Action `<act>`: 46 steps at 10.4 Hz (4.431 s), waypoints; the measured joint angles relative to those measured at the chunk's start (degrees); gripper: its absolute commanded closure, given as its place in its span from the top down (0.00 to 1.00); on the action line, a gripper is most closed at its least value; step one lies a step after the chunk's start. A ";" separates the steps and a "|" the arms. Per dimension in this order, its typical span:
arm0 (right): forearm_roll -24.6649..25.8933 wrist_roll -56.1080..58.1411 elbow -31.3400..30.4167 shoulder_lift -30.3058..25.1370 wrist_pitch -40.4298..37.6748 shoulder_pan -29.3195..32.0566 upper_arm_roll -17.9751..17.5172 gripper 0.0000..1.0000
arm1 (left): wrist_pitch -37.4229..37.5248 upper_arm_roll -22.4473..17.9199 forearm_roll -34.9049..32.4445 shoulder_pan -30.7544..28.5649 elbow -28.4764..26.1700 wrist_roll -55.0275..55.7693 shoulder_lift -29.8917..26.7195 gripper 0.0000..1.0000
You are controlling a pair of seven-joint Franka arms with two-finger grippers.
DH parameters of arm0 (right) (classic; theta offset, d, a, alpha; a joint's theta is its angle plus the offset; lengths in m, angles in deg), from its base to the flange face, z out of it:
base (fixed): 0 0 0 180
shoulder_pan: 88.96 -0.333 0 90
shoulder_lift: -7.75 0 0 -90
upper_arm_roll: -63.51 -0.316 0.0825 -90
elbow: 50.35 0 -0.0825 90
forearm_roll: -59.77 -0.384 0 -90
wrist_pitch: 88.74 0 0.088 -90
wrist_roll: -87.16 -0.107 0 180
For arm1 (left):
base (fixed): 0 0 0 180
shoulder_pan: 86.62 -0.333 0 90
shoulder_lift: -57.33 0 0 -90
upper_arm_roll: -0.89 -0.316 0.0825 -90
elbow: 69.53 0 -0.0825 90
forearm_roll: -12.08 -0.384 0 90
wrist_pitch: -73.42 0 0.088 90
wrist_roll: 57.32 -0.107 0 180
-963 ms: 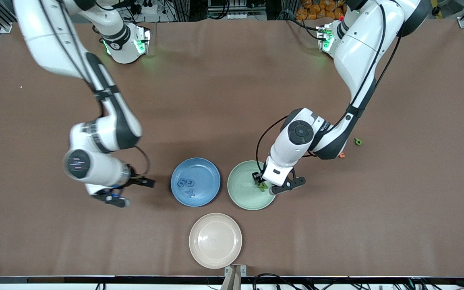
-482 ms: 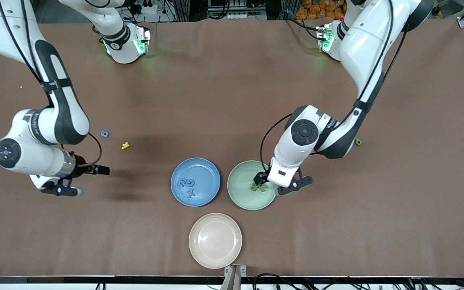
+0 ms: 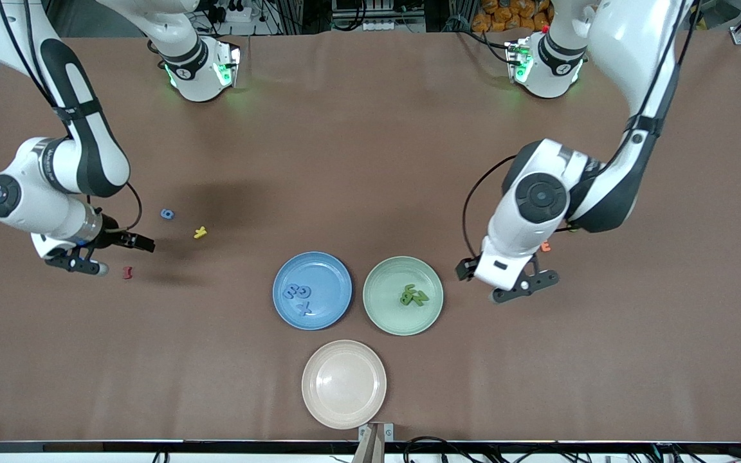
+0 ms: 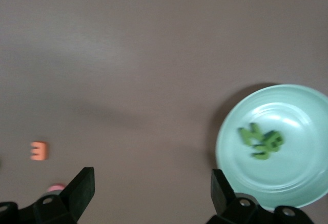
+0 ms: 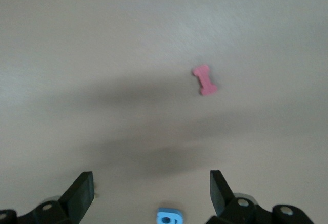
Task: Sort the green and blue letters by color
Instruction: 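Grasp the blue letter with the right gripper while the left gripper reaches the P, then carry the blue 6 to the blue plate while the left gripper lowers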
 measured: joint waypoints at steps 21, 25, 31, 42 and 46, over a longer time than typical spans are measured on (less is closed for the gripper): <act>0.00 -11.29 -24.57 -2.85 24.02 0.25 -0.27 0.24 | -39.58 -0.08 -0.01 -28.23 -53.27 -64.49 -18.70 0.85; 0.01 -11.29 -24.43 -3.08 24.13 0.27 -0.26 0.05 | -40.60 -0.01 -0.01 -32.76 -53.52 -70.82 -16.92 0.79; 0.02 -11.22 -14.76 -3.07 13.07 -0.49 -0.69 0.06 | -42.06 0.53 -0.01 -32.43 -52.73 -70.63 -14.45 0.73; -0.08 -27.37 10.38 6.85 2.27 -11.90 -3.45 0.06 | -43.64 3.51 -0.01 -32.19 -51.95 -65.66 -12.18 0.69; -1.92 -33.92 18.24 12.32 2.48 -18.35 -3.61 0.06 | -43.64 3.40 -0.01 -32.31 -52.02 -65.83 -11.80 0.68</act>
